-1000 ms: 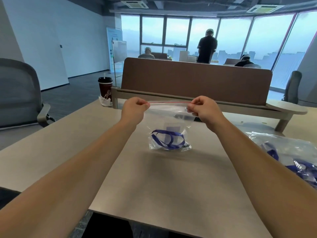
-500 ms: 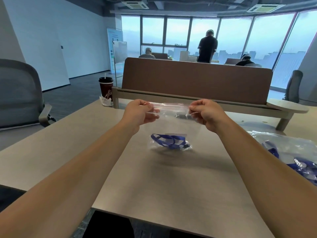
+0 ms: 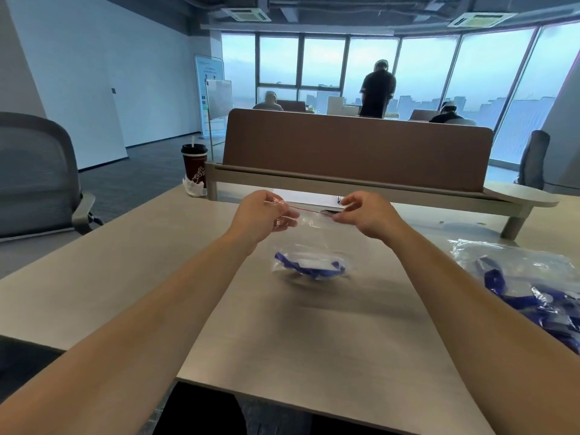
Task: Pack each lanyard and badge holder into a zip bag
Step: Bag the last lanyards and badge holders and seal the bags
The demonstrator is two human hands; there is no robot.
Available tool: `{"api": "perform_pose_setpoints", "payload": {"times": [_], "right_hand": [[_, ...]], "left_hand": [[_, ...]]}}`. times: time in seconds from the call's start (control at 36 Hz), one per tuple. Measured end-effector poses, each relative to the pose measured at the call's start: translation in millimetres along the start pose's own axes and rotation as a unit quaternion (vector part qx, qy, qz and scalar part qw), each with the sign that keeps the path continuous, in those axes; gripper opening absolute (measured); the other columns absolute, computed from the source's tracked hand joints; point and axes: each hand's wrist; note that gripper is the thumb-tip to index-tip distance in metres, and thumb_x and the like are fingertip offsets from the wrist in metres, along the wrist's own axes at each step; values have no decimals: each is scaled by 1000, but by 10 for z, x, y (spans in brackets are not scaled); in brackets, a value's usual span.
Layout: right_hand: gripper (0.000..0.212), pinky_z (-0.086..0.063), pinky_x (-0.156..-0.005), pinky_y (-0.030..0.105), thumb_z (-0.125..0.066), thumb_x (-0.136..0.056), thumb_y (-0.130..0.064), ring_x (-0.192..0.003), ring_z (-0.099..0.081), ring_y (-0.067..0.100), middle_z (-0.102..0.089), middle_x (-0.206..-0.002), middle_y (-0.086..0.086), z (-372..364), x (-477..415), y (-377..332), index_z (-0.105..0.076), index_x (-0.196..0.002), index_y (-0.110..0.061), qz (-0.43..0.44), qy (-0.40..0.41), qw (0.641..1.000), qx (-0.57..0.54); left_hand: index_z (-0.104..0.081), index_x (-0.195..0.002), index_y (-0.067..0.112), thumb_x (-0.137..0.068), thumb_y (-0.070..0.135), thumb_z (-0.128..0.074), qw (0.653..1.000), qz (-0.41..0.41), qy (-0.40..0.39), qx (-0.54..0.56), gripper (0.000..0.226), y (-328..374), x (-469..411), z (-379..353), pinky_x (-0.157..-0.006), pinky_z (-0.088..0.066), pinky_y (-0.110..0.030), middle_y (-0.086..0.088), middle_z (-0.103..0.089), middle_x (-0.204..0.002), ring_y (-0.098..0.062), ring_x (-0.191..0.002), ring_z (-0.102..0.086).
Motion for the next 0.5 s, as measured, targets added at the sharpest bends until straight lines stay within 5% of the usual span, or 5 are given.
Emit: {"api": "perform_pose_setpoints", "payload": {"times": [0.19,0.39,0.5], "right_hand": [[18,-46,-79,30,-73,-90,-25,-85,-59,13,-71,-102,2,-75,1,-92,-76,-105,-15,23,-49,998,30],[12,-42,-69,23,-70,-92,-18,-81,-57,11,-69,-95,1,-95,32,-45,-76,-102,-14,28,-62,997,34],[13,-44,-77,28,-65,-95,-16,-86,-60,14,-69,-100,3,-115,52,-50,-74,-104,-12,35,-73,996,46]], "left_hand": [[-56,-91,10,-100,7,-54,1000,23,-17,10,9,-52,23,-32,-89,-58,-43,-14,-75,-94,-30,-85,-74],[-61,-93,5,-100,6,-54,997,67,-20,36,10,-146,37,65,-90,-58,-46,-15,-76,-90,-31,-84,-75],[-65,-102,0,-97,10,-60,994,102,-14,21,12,-128,72,72,-83,-60,-42,-13,-76,-89,-28,-81,-75]]}}
Point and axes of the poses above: each hand's wrist, its own x-axis away from the middle knuckle, its own z-axis out of the back of the hand, y = z × x
